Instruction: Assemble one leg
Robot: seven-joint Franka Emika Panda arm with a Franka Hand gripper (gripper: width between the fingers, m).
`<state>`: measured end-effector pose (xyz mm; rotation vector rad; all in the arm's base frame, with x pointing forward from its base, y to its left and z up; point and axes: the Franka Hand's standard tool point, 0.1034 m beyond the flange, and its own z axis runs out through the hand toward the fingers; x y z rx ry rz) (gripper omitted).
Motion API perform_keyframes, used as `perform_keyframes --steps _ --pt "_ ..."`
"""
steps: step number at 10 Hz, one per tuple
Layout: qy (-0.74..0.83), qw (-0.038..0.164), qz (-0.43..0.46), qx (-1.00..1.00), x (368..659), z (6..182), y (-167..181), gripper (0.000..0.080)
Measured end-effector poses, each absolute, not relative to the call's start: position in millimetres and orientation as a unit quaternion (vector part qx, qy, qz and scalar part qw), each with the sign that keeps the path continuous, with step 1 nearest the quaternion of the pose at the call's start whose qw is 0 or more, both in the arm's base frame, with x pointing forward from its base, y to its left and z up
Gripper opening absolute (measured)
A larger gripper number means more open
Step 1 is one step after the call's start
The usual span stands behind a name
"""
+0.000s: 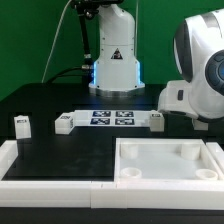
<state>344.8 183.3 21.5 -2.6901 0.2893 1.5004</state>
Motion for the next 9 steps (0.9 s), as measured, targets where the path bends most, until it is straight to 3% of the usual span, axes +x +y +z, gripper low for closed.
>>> perform_keyframes --steps 2,4,6,9 --pt "0.094 0.024 0.498 -0.862 354 63.0 174 0.0288" --pt "0.093 0.023 0.479 -0.872 358 84.0 174 0.0288" --pt "0.095 0.027 0.422 -0.901 371 75.0 178 0.0288" --pt "0.091 0.03 0.302 -0.948 372 79.8 183 0.0288"
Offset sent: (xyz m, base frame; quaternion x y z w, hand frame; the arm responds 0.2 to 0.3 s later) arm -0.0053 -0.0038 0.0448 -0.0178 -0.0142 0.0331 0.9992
